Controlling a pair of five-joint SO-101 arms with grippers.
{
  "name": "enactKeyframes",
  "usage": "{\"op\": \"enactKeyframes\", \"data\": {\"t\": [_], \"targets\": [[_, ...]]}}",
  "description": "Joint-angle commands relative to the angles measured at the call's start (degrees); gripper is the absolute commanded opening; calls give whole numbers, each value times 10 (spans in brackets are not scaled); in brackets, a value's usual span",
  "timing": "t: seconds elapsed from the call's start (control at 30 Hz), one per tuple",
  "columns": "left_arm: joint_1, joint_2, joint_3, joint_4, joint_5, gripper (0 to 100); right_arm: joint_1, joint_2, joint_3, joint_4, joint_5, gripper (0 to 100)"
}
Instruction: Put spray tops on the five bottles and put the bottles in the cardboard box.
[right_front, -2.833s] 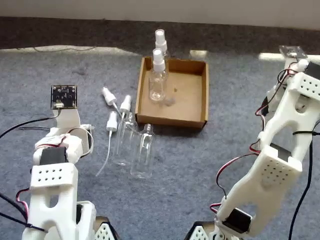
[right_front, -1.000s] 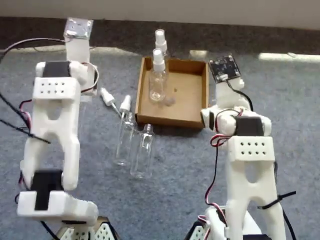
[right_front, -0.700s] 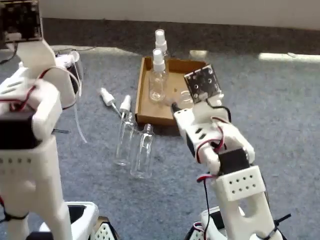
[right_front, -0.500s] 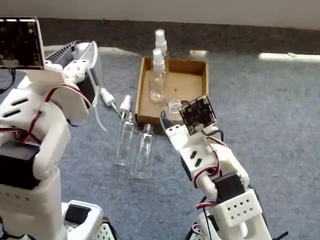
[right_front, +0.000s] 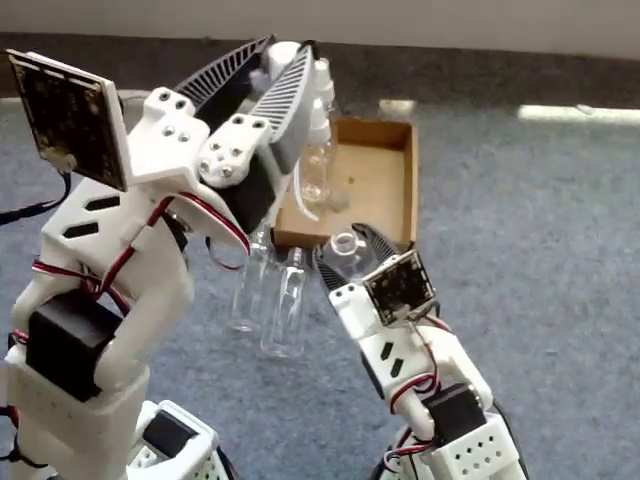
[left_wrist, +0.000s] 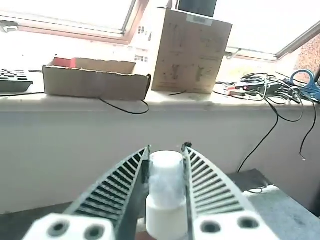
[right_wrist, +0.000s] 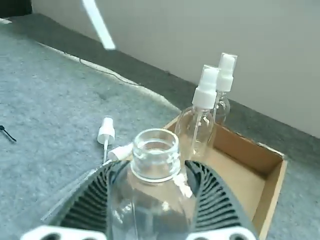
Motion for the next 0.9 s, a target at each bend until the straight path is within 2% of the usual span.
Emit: {"op": "enactKeyframes", "data": {"t": [0.0,0.47,0.6,0.7,0.87], "targets": [[22,43,-22,-18,14,6,-18,-24,-7,-14,-4,4],[23,75,-15,-22,15,6,-20,-38,-6,-11,-4,4],[60,75,-12,-13,15,6,-19,-38,-6,-11,-4,4],[78,74,17,-4,14,6,-18,-40,-6,-11,-4,4],[58,72,90,-4,11,6,-18,-42,-6,-11,-4,4]]}}
